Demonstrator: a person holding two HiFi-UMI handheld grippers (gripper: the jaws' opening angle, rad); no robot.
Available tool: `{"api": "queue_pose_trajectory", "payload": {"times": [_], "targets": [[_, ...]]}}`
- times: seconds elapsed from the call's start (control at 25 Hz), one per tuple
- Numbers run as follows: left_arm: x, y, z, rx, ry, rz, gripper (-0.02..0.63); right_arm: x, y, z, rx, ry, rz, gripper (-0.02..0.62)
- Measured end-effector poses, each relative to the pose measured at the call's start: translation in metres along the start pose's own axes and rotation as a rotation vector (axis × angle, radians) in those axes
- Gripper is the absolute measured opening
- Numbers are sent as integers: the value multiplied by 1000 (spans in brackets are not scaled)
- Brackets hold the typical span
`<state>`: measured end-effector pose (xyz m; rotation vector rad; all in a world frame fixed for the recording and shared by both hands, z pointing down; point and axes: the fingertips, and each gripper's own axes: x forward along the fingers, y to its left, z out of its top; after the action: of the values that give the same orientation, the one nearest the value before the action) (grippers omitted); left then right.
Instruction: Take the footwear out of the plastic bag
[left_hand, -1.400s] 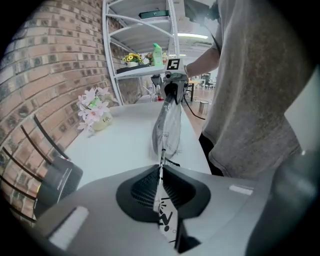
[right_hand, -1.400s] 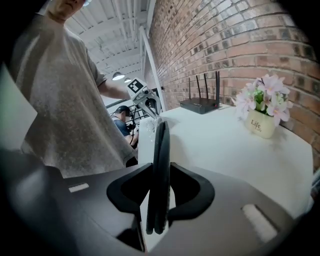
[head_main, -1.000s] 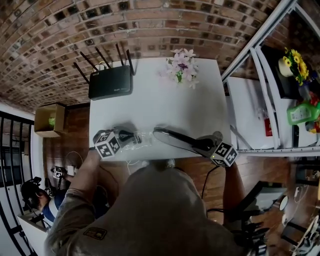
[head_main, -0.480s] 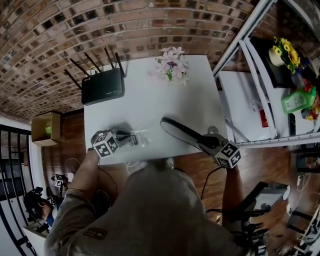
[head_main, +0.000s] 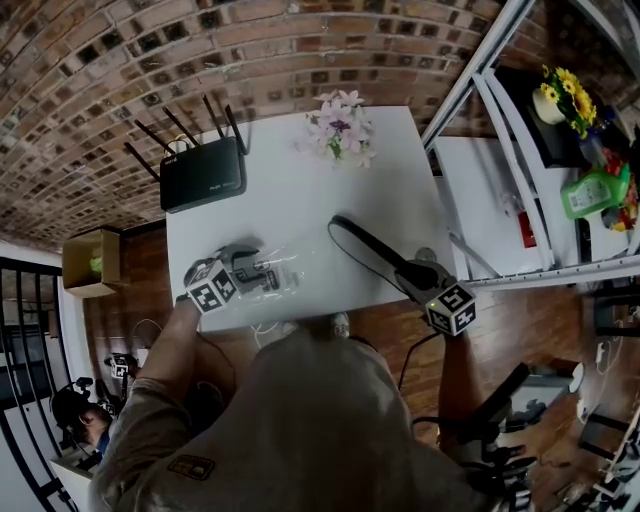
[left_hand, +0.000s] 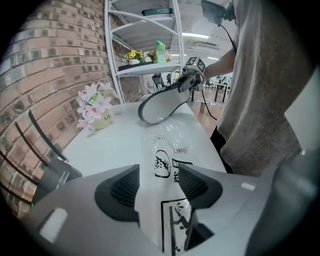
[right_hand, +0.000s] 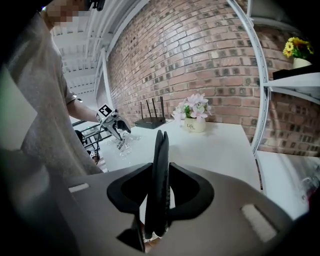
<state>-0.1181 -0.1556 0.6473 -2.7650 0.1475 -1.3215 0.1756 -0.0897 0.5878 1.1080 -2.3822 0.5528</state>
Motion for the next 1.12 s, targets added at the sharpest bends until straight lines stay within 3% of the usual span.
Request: {"api": "queue_pose_trajectory", "payload": {"times": [0.16, 0.4, 0.84, 1.12], "targets": [[-9, 5, 6, -19, -40, 31, 241, 6, -5, -1, 54, -15, -37, 117], [-22, 9, 16, -51, -103, 76, 242, 20, -5, -12, 238, -42, -81, 123], [-30, -5, 44, -66, -202, 83, 242, 30, -5, -21, 535, -124, -143, 132], [-31, -16, 63, -53, -255, 71, 242, 44, 15, -14, 574, -129, -107, 132]]}}
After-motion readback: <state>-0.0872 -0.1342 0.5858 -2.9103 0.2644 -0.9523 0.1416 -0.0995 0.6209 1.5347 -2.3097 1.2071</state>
